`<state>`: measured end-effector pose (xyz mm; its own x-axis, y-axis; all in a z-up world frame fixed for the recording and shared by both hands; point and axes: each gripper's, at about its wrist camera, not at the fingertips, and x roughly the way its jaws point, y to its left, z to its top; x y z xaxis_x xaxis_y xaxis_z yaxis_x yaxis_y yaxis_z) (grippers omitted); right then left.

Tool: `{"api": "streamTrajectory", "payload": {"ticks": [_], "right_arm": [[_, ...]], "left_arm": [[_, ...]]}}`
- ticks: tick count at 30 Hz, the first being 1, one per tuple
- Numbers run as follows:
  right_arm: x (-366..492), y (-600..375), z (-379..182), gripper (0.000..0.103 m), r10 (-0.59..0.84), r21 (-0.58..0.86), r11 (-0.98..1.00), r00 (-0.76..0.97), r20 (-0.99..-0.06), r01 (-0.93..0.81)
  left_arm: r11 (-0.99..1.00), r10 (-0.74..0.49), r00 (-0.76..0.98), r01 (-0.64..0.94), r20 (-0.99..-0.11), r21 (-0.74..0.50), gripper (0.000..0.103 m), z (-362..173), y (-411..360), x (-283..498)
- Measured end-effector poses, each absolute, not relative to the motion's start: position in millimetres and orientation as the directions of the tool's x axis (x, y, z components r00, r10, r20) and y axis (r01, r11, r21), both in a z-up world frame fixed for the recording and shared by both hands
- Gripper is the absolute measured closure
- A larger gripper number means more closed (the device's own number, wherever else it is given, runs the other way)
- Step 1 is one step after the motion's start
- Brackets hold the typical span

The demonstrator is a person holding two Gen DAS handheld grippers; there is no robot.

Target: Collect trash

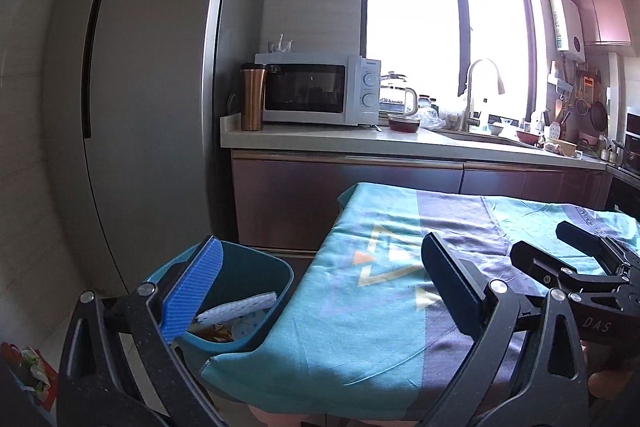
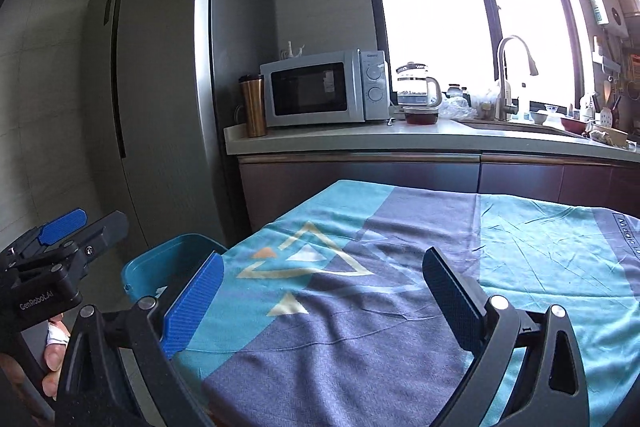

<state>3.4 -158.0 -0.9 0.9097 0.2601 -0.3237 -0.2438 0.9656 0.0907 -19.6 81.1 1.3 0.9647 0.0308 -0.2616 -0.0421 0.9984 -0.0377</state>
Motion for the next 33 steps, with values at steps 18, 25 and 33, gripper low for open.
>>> {"api": "streamTrajectory", "payload": {"ticks": [18, 25, 33], "right_arm": [[-7.3, -178.8, 1.8, 0.007, 0.186, 0.072, 0.982, 0.939, -0.291, -0.172], [-7.5, -185.7, 2.0, 0.007, 0.168, 0.073, 0.985, 0.943, -0.286, -0.154], [-5.6, -191.6, 2.3, 0.007, 0.159, 0.074, 0.987, 0.944, -0.288, -0.144]], "left_arm": [[0.998, 0.055, 0.969, -0.057, -0.239, -0.003, 0.005, -1.9, 65.3, -13.7], [0.999, 0.051, 0.970, -0.051, -0.239, 0.007, 0.005, -2.5, 62.2, -10.8], [0.998, 0.057, 0.970, -0.056, -0.238, 0.009, 0.005, -2.2, 60.1, -8.9]]}}
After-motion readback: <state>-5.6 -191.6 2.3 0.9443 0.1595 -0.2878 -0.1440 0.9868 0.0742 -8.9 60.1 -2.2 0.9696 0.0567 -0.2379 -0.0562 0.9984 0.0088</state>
